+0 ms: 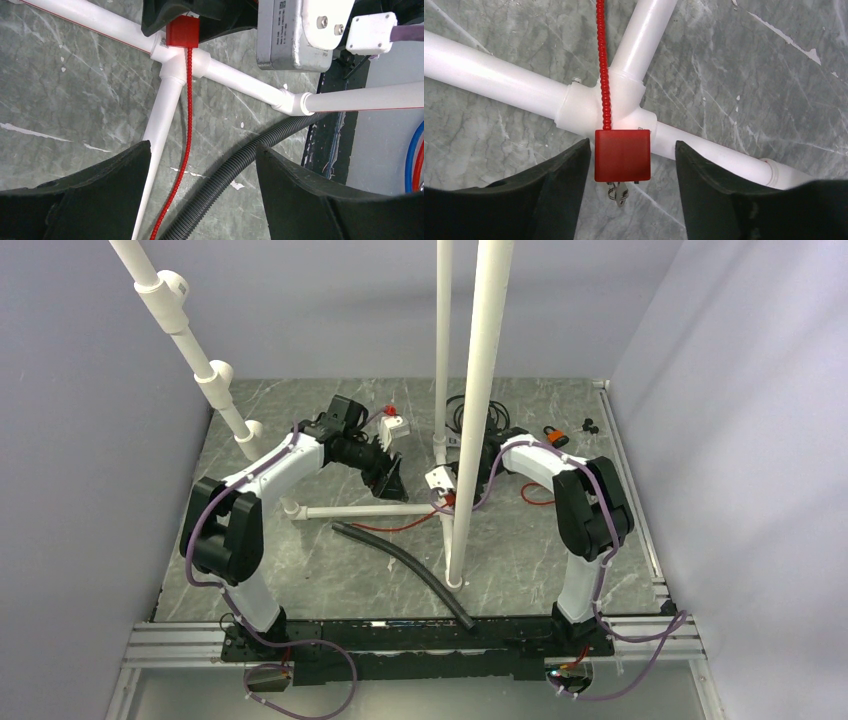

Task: Lock with the key
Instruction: Pick up the lock from the center of the board.

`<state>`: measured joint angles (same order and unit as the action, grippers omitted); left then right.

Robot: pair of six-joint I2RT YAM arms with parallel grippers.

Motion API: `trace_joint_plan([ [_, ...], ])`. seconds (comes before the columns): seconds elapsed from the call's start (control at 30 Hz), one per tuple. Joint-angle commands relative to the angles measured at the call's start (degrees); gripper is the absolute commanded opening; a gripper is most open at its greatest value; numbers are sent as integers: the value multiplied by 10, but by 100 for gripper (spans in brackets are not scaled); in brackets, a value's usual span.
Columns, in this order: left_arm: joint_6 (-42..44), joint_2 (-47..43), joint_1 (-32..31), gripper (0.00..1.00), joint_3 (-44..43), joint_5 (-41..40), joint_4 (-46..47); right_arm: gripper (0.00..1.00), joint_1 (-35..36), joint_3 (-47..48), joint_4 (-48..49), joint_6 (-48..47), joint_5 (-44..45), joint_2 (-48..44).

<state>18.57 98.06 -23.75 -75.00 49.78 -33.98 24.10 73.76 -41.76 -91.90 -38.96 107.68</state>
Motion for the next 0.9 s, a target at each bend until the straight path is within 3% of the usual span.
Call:
trace_joint_plan([
  [0.0, -16, -22, 3, 80, 6, 27, 23, 58, 3, 6, 1, 0, -2, 7],
  [0.27, 3, -33, 3, 80, -2, 23, 7, 30, 0, 7, -9, 29, -9, -8],
  [0.43, 19, -55, 4, 81, -4, 5, 6, 18, -23, 39, -23, 108, -51, -13],
  [0.87, 92, -110, 10, 82, -41, -18, -25, 0, -80, 132, -110, 248, -199, -17],
])
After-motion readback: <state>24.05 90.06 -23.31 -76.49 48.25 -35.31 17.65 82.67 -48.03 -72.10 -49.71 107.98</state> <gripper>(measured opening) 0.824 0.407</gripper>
